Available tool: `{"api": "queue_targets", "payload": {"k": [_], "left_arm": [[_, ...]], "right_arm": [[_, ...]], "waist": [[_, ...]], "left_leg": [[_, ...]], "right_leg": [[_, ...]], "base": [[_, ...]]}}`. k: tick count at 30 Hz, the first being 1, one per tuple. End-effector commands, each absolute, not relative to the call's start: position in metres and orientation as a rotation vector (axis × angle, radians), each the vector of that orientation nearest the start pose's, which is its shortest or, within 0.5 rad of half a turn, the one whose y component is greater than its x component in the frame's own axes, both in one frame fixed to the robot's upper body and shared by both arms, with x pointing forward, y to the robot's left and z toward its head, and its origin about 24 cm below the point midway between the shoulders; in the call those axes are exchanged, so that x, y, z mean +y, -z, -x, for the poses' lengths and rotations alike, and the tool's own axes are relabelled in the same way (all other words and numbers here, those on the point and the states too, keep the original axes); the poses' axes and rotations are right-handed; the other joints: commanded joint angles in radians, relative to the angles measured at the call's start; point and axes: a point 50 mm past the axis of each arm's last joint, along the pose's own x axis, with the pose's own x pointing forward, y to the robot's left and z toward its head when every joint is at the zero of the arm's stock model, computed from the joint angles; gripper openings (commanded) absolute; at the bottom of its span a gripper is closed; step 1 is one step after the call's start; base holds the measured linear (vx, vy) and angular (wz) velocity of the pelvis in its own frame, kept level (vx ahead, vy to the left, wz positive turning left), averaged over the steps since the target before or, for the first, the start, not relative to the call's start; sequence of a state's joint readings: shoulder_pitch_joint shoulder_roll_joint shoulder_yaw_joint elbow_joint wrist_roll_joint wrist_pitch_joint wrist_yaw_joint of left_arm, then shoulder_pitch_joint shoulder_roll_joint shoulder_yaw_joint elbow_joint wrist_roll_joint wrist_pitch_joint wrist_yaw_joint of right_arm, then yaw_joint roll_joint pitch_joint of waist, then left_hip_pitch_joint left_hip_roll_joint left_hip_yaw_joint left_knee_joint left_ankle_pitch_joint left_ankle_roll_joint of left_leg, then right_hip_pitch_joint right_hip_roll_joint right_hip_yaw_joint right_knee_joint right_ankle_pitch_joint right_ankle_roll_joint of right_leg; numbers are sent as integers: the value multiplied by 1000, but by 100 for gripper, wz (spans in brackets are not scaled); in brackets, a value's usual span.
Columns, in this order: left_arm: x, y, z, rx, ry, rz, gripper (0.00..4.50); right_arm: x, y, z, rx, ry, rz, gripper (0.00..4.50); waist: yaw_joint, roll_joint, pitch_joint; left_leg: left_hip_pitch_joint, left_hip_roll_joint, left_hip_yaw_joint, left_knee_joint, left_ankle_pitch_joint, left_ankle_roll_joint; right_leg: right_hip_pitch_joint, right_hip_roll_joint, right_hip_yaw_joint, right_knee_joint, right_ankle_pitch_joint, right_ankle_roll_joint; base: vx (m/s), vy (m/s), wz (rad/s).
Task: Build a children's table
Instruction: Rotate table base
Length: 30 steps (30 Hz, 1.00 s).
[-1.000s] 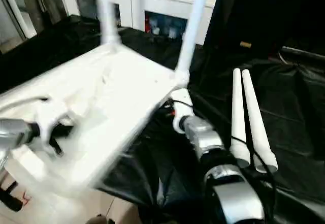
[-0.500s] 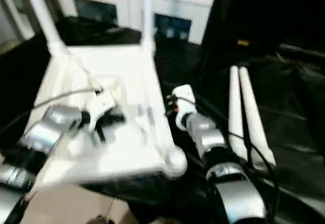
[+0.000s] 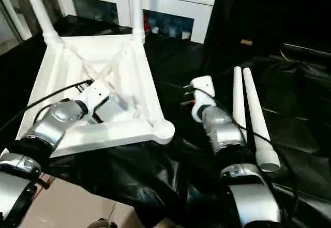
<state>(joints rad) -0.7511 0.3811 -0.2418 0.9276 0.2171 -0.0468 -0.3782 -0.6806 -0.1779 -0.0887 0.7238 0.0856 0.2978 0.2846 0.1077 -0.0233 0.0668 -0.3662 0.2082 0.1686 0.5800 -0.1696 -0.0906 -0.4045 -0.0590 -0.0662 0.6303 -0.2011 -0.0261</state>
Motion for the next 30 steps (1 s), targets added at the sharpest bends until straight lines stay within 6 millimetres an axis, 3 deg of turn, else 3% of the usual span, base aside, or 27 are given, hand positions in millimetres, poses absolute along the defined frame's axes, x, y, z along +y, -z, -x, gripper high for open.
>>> {"api": "queue_targets", "payload": {"k": [1,5,6,8,9,10,11,13,16,18,26,30], "left_arm": [[177,-78,-371,187,478,-625,0],[171,-85,-367,124,504,-548,0],[165,-88,-363,95,541,-456,20],[165,-88,-363,95,541,-456,33],[159,-93,-358,60,566,-405,41],[155,-95,-355,47,585,-373,44],[143,-103,-343,15,656,-285,63],[132,-107,-331,5,749,-233,63],[124,-108,-321,-4,846,-222,99],[113,-110,-307,-2,972,-199,114],[99,-117,-285,49,1140,-148,181],[100,-115,-285,70,1139,-178,226]], "right_arm": [[-177,-70,-364,313,-200,-26,86],[-189,-80,-363,245,-159,-30,123],[-196,-85,-363,238,-127,-41,125],[-196,-85,-363,238,-127,-41,135],[-204,-90,-361,248,-95,-36,146],[-208,-90,-360,269,-77,-31,157],[-221,-92,-355,336,-26,-10,170],[-229,-93,-349,381,4,3,170],[-233,-94,-345,388,13,-12,205],[-242,-95,-340,404,51,-28,215],[-256,-94,-327,485,140,-45,286],[-262,-87,-322,594,190,-15,330]], "waist": [[8,10,-85],[8,12,-84],[9,12,-83],[10,9,-81],[10,6,-81],[10,6,-81],[11,1,-84],[12,-4,-81],[9,-5,-76],[6,-1,-74],[1,5,-74],[0,6,-74]], "left_leg": [[10,19,-3,-53,-104,-1],[13,16,1,-52,-118,-6],[11,18,0,-52,-125,-7],[12,18,2,-53,-133,-11],[9,19,0,-54,-129,-12],[9,17,1,-54,-128,-11],[10,22,-2,-54,-99,-14],[10,17,6,-50,-83,3],[6,14,7,-53,-120,1],[8,16,4,-56,-142,-16],[10,12,6,-54,-130,-32],[10,9,5,-54,-132,-41]], "right_leg": [[72,-80,52,-56,54,-209],[65,-73,51,-57,46,-216],[67,-77,52,-57,38,-214],[64,-76,52,-61,8,-217],[69,-76,52,-58,-2,-210],[67,-75,52,-60,-6,-206],[76,-78,53,-49,24,-213],[63,-68,53,-56,41,-212],[64,-72,53,-67,-59,-176],[62,-73,53,-72,-125,-152],[60,-62,54,-69,-83,-140],[61,-58,53,-72,-95,-130]], "base": [[0,0,0],[0,0,0],[0,0,0],[0,0,0],[0,0,0],[0,0,0],[0,0,0],[0,0,0],[0,0,0],[0,0,0],[0,0,0],[0,0,0]]}}
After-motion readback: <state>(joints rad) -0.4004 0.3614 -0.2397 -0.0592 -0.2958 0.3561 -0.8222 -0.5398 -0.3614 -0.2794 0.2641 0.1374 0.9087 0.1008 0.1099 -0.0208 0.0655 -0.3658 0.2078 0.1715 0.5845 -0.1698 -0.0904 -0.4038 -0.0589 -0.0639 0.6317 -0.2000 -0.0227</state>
